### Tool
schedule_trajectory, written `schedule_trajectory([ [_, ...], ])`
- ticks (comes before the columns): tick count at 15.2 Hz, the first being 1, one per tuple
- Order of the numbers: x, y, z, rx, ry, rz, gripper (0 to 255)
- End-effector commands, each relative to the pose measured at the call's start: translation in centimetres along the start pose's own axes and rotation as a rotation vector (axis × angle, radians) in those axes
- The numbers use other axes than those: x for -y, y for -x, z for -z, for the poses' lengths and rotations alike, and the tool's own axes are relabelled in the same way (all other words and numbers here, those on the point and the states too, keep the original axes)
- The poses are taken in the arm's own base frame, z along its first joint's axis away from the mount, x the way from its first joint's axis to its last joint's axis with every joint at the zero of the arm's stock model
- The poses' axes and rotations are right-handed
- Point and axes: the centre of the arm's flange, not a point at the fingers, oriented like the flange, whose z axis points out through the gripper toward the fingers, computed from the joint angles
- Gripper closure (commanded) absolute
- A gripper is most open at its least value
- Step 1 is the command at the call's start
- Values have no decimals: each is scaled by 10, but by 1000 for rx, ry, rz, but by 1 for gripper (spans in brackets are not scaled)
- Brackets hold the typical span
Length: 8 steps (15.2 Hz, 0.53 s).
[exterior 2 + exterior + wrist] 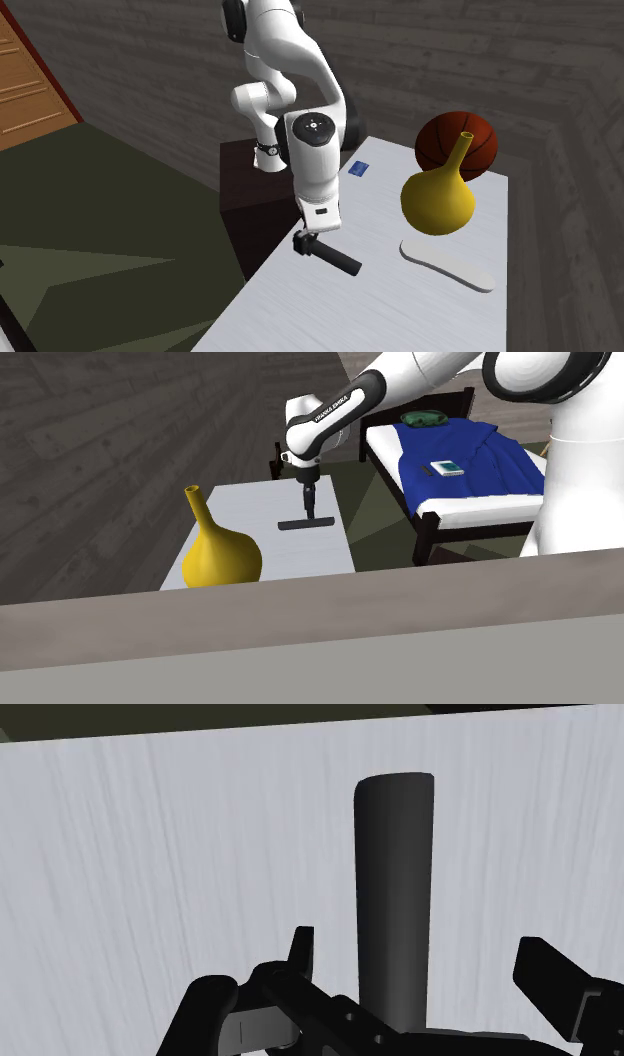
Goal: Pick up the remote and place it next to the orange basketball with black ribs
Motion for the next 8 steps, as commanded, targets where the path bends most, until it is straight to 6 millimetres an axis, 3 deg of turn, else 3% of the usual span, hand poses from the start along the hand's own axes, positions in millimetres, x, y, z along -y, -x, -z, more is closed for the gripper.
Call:
schedule_trajectory([
  [1, 0, -2, -10, -1, 0, 8, 0],
  [6, 0, -2, -39, -1, 0, 8, 0],
  [8, 0, -2, -39, -1, 0, 8, 0],
])
